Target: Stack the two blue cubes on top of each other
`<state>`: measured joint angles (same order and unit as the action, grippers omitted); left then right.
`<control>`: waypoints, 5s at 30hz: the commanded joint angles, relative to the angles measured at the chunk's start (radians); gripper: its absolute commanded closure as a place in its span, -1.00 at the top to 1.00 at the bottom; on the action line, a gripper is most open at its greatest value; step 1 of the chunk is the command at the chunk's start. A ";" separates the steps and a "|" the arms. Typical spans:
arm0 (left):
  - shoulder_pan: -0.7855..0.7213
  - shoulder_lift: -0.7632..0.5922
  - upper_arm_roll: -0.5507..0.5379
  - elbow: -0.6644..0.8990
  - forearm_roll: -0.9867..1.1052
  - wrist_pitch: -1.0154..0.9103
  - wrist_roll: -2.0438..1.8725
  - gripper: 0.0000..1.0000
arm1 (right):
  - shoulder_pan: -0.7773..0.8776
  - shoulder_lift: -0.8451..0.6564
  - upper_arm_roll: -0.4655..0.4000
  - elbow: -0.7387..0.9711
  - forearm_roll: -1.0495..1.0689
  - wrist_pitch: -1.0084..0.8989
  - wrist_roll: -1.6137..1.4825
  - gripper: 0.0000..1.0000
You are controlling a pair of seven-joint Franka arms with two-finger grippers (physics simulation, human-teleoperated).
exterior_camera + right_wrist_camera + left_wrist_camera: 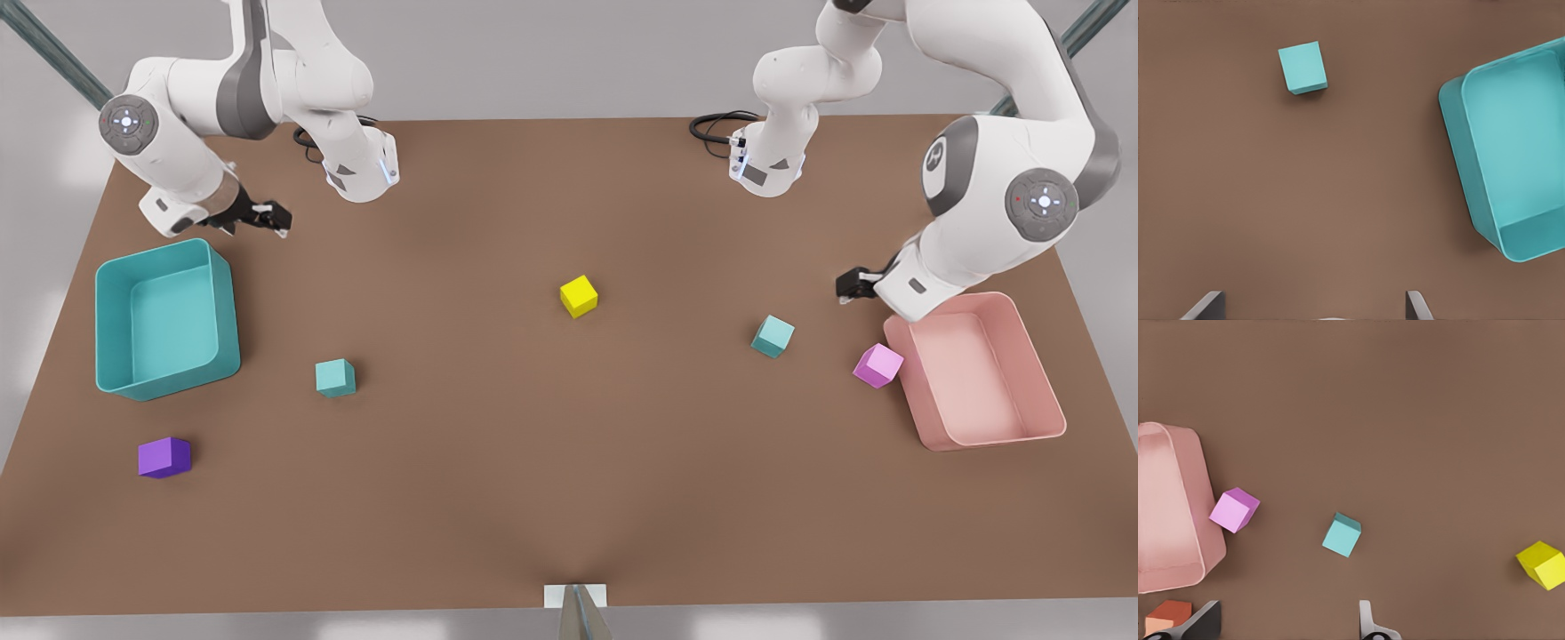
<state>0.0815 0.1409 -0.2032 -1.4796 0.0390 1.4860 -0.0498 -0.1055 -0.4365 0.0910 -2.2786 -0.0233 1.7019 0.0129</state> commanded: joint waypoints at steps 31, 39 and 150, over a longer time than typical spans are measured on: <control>-0.005 0.062 -0.025 0.002 0.027 -0.007 -0.079 1.00 | -0.077 0.742 0.125 0.060 -0.032 0.832 -0.070 1.00; -0.003 0.062 -0.025 0.007 0.027 -0.006 -0.079 1.00 | -0.074 0.785 0.125 0.082 -0.101 0.838 -0.113 1.00; 0.073 0.120 -0.130 -0.743 0.150 0.723 0.183 0.99 | -0.060 0.113 0.048 -0.030 0.013 0.223 -0.143 1.00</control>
<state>0.1548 0.2607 -0.3317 -2.2191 0.1726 2.1926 0.0960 -0.1682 -0.3131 0.1195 -2.2869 -0.0116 1.7706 -0.1278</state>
